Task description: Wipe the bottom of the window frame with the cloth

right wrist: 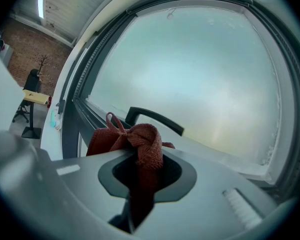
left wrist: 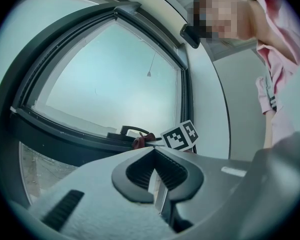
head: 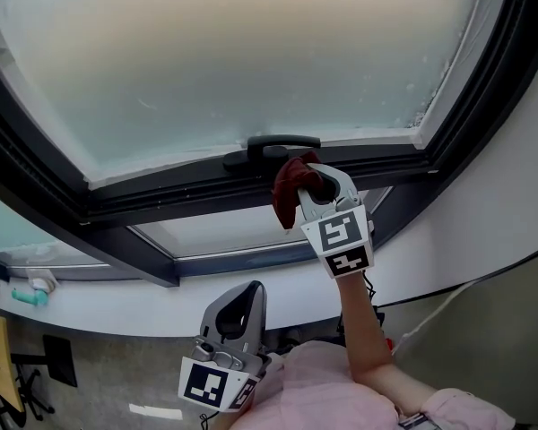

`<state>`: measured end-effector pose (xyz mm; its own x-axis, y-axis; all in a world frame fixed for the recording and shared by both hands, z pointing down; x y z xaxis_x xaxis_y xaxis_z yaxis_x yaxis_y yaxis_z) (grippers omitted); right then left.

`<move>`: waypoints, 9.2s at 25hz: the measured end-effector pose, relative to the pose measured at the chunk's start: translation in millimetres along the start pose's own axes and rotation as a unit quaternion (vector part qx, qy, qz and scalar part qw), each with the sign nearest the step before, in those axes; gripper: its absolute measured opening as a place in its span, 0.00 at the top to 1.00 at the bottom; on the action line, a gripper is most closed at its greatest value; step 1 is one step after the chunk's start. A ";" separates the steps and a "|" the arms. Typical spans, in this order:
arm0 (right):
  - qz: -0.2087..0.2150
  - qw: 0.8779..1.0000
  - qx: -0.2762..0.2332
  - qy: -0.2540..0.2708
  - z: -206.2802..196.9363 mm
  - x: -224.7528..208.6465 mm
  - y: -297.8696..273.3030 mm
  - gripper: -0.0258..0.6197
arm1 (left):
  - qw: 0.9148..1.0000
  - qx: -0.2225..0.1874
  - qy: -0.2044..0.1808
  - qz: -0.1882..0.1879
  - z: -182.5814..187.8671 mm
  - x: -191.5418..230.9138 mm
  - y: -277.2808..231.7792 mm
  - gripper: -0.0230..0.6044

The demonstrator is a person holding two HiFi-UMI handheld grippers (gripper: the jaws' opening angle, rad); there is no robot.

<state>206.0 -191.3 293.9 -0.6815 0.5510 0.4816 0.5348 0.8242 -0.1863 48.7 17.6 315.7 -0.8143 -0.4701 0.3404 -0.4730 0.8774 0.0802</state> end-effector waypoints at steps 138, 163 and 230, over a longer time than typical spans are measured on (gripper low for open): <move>-0.195 0.974 0.024 -0.111 -74.0 -120.3 83.7 0.87 | 1.000 0.019 0.009 0.003 -6.1 12.5 -37.8 0.96; -0.059 0.998 0.028 -0.002 28.2 62.8 -7.7 0.87 | 0.998 -0.006 0.023 0.058 37.5 95.8 100.6 0.96; -0.086 0.995 0.028 -0.038 -2.8 10.8 4.1 0.87 | 0.998 -0.008 0.036 0.040 36.6 114.9 70.4 0.96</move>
<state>202.3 -182.3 300.8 -0.7974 0.4071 0.4454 0.3794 0.9123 -0.1545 -90.5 21.8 326.1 -0.8227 -0.3899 0.4136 -0.4009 0.9139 0.0641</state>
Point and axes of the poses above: the fingertips, and each gripper's own axes: y backward along the fingers, x to its left, z out of its top, the point moved 10 cm from there along y, backward along the fingers, and after that the axes turned 10 degrees about y, right-handed, at the moved point
